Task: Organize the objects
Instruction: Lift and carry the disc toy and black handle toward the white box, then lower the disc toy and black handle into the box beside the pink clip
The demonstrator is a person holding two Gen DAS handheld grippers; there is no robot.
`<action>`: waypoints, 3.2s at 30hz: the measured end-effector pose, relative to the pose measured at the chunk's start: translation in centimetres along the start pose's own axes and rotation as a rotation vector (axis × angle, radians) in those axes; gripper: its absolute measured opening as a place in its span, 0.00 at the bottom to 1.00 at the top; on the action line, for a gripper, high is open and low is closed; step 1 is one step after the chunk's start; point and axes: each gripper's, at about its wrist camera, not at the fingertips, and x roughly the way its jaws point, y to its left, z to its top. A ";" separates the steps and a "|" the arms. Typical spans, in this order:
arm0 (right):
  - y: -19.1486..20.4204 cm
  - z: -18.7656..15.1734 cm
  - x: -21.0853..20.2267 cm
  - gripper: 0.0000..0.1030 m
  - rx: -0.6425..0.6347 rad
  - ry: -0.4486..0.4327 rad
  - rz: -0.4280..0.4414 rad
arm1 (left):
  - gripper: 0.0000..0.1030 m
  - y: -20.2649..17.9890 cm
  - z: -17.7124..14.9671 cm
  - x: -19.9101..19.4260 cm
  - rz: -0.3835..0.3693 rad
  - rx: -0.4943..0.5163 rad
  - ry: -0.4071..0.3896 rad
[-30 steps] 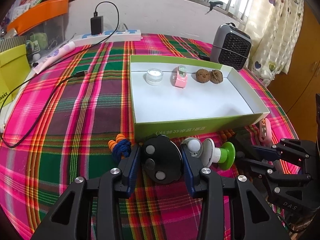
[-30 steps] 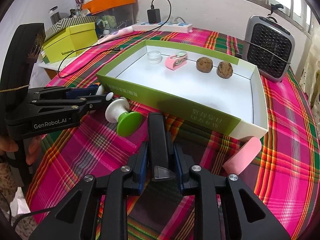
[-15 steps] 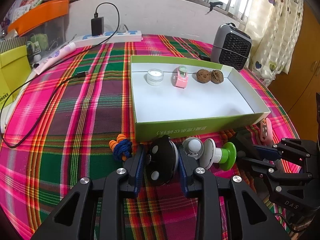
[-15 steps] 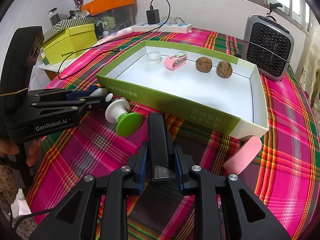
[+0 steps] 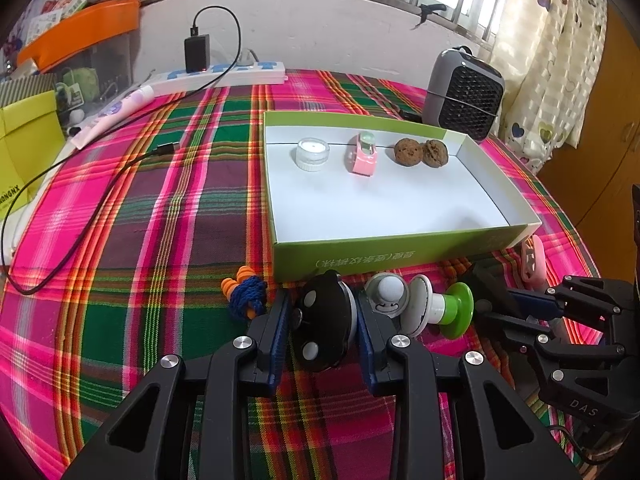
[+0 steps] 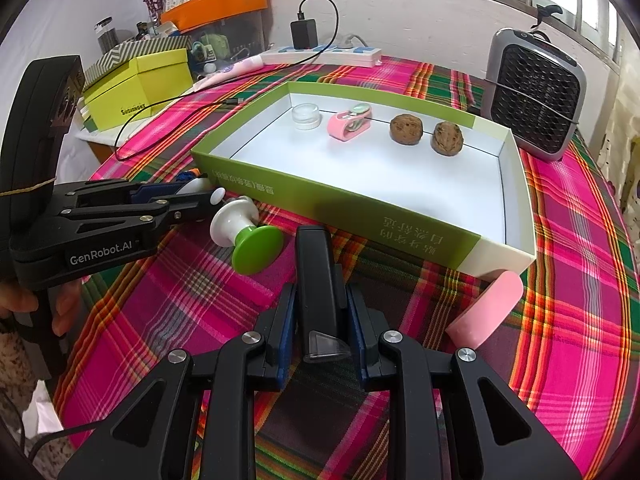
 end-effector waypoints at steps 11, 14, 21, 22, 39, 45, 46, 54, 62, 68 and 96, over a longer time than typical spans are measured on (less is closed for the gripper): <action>-0.4 0.2 -0.7 0.23 0.024 -0.028 0.026 | 0.27 0.1 0.3 -1.3 -0.005 0.002 -0.028; -0.4 0.2 -0.7 0.23 0.028 -0.026 0.028 | 0.27 0.1 0.5 -1.5 -0.008 0.001 -0.033; -0.8 0.1 -1.5 0.23 0.056 -0.049 0.049 | 0.27 -0.2 0.4 -2.1 -0.010 0.007 -0.045; -0.8 0.2 -1.7 0.23 0.059 -0.054 0.048 | 0.27 -0.2 0.5 -2.2 -0.009 0.007 -0.048; -1.3 3.0 -2.9 0.23 0.084 -0.113 0.027 | 0.27 -0.9 2.9 -2.5 -0.032 0.024 -0.080; -1.7 4.4 -2.2 0.23 0.105 -0.113 0.016 | 0.27 -1.0 4.0 -1.7 -0.037 0.027 -0.080; -1.8 4.7 -2.1 0.23 0.109 -0.114 0.015 | 0.27 -1.0 4.3 -1.4 -0.038 0.021 -0.076; -2.5 6.9 -0.2 0.23 0.139 -0.100 -0.010 | 0.27 -0.8 6.0 0.5 -0.039 0.030 -0.065; -3.1 8.2 1.7 0.24 0.161 -0.083 -0.021 | 0.27 -0.5 7.2 2.5 -0.039 0.034 -0.042; -3.8 8.8 2.7 0.23 0.180 -0.072 -0.029 | 0.27 -0.4 7.9 3.7 -0.039 0.039 -0.030; -4.4 10.0 5.6 0.24 0.173 -0.040 -0.053 | 0.27 -1.3 8.8 6.5 0.012 0.125 -0.012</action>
